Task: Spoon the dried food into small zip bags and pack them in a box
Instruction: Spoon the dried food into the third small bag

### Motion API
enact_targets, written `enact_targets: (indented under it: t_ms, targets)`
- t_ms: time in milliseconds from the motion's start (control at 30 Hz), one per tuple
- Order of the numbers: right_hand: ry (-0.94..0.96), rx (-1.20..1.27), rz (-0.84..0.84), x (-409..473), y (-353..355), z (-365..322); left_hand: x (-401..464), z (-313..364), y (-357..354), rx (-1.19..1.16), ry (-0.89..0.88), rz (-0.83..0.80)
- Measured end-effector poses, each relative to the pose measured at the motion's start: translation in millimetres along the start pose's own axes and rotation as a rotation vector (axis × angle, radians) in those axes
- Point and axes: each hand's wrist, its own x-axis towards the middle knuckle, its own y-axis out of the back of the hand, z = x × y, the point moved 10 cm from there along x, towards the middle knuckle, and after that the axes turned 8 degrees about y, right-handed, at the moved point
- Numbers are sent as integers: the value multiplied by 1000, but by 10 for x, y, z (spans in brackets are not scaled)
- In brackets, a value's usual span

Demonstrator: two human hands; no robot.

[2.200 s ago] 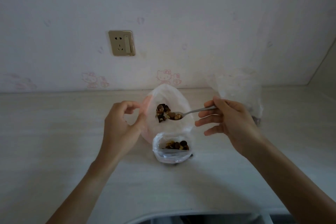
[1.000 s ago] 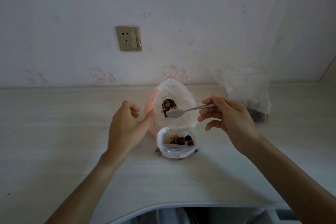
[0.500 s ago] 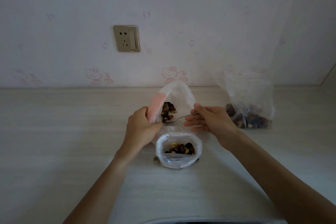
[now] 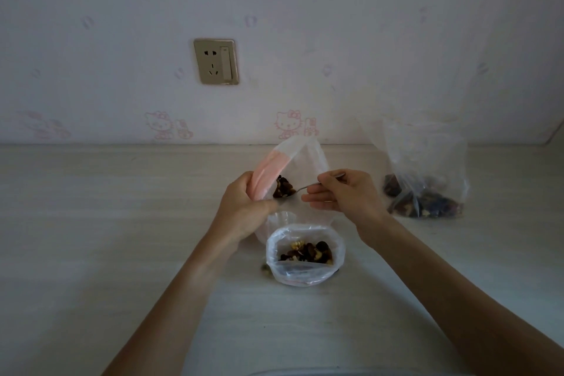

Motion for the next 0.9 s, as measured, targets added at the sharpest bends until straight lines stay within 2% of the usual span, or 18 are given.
enact_targets:
  t_ms: [100, 300, 533, 767, 900]
  targets:
    - [46, -52, 39, 24, -4, -4, 18, -55, 16, 6, 23, -1]
    - [16, -93, 64, 67, 7, 39, 28, -60, 68, -31, 3, 39]
    - [-91, 2, 65, 87, 25, 119, 68, -39, 163, -41, -84, 125]
    - [-75, 51, 29, 59, 53, 114, 75, -16, 230, -124, -133, 166]
    - [-52, 65, 28, 35, 90, 104, 83, -34, 229, -81, -137, 178]
